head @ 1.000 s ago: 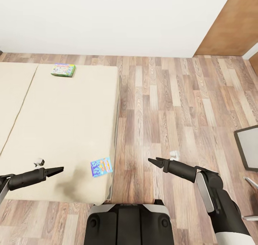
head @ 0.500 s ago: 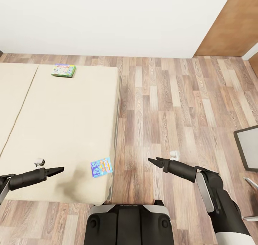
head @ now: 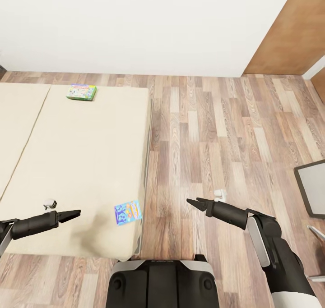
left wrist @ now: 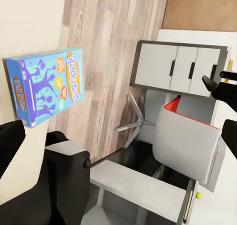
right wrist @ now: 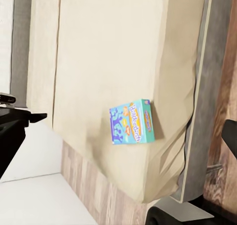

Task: Put all the toys in the child's room - the three board games (two on the bed and one on the table), the two jigsaw puzzles on the table, and the tennis ball on the table - inside the toy box on the table in the child's room.

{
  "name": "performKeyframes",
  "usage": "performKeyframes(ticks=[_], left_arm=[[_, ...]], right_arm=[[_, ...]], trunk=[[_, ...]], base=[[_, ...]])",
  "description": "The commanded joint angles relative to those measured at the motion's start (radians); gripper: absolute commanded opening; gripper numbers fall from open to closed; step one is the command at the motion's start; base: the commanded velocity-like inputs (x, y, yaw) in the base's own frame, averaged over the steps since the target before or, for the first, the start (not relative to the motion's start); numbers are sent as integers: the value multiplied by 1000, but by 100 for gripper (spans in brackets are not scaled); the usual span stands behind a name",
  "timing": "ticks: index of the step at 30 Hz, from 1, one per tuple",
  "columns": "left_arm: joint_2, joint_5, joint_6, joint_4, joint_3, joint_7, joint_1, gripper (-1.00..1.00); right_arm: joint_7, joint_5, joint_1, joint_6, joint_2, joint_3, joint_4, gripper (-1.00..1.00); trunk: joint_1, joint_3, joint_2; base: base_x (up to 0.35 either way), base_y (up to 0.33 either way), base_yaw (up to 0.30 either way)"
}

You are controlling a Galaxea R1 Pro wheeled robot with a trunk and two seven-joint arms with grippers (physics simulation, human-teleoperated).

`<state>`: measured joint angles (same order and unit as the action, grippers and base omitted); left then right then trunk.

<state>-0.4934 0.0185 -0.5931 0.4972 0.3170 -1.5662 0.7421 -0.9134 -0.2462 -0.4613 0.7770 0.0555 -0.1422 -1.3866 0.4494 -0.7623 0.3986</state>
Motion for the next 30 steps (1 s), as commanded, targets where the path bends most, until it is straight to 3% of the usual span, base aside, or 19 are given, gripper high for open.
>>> performKeyframes(ticks=[1,30], left_arm=[[0,2,-11,0,1,-5,0,100],[0,6,-15,1,2,-5,5,100]], right_arm=[[-2,-3,0,5,0,-1,0,100],[1,2,0,-19,1,-2,12,100]], trunk=[[1,1,1],[1,47,1]], base=[[0,0,0],[0,0,0]])
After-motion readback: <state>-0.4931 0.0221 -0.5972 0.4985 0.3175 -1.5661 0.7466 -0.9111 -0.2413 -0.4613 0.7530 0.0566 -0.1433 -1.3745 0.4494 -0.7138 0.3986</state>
